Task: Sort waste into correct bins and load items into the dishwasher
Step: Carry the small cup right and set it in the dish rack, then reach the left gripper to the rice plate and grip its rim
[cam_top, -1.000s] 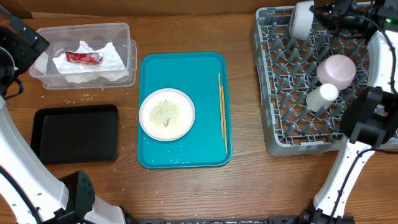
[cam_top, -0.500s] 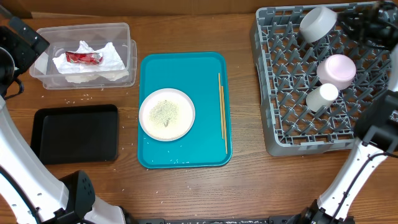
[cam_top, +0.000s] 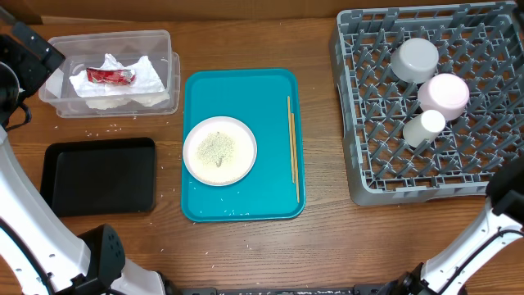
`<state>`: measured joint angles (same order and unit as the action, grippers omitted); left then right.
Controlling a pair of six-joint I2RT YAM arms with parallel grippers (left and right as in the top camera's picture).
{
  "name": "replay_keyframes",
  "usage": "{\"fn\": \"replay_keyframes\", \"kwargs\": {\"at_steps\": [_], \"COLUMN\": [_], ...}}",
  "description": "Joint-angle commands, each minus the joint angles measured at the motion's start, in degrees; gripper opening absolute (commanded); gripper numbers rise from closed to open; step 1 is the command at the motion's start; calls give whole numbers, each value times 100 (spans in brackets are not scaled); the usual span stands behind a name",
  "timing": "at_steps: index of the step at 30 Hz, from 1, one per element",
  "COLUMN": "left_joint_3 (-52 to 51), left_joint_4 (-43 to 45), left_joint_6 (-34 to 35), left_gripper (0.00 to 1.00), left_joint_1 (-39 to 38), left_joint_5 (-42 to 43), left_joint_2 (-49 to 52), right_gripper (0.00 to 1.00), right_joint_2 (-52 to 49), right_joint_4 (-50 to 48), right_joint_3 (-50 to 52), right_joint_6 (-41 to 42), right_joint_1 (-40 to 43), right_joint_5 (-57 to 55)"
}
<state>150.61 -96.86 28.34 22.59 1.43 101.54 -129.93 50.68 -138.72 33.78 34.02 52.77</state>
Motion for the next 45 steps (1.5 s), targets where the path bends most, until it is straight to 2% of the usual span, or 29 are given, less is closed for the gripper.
{"fn": "replay_keyframes", "kwargs": {"at_steps": [1,7,10,12,14,16,17,20,24,26,29,34,39,42,45], "left_joint_3": [-13,-13,-13,-13,-13,-13,-13,-13,-13,-13,-13,-13,-13,-13,-13], "left_joint_4": [7,7,7,7,7,7,7,7,7,7,7,7,7,7,7], "left_joint_6": [39,37,39,37,39,39,39,39,39,39,39,39,39,39,39], "left_gripper": [100,100,100,100,100,100,100,100,100,100,100,100,100,100,100], "left_joint_1": [-11,-11,-11,-11,-11,-11,-11,-11,-11,-11,-11,-11,-11,-11,-11], "left_joint_5": [-37,-39,-37,-37,-37,-37,-37,-37,-39,-39,-37,-37,-37,-37,-37], "left_joint_2": [-79,-81,-81,-81,-81,-81,-81,-79,-79,-79,-81,-79,-79,-79,-79], "right_gripper": [30,30,32,38,48,80,88,99,100,100,100,100,100,100,100], "right_joint_2": [212,299,413,503,531,525,496,466,468,509,629,1279,2050,2330,2417], "right_joint_4": [527,1934,2435,2813,3206,3635,3794,4015,4155,4347,4640,4638,4638,4638,4638], "right_joint_3": [-122,-125,-125,-125,-125,-109,-79,48,116,46,-105,-103,-103,-103,-103], "right_joint_6": [-664,-1628,-1991,-2092,-2275,-2542,-2636,-2699,-2566,-2146,-1725,-1705,-1860,-2192,-2181], "right_joint_1": [-629,-1856,-2505,-3003,-3442,-3923,-4170,-4837,-5510,-5689,-5716,-5272,-4205,-3523,-2889], "right_joint_5": [-918,-2385,-2638,-2618,-2623,-2629,-2651,-2946,-3770,-4376,-5274,-5425,-5425,-5425,-5421]}}
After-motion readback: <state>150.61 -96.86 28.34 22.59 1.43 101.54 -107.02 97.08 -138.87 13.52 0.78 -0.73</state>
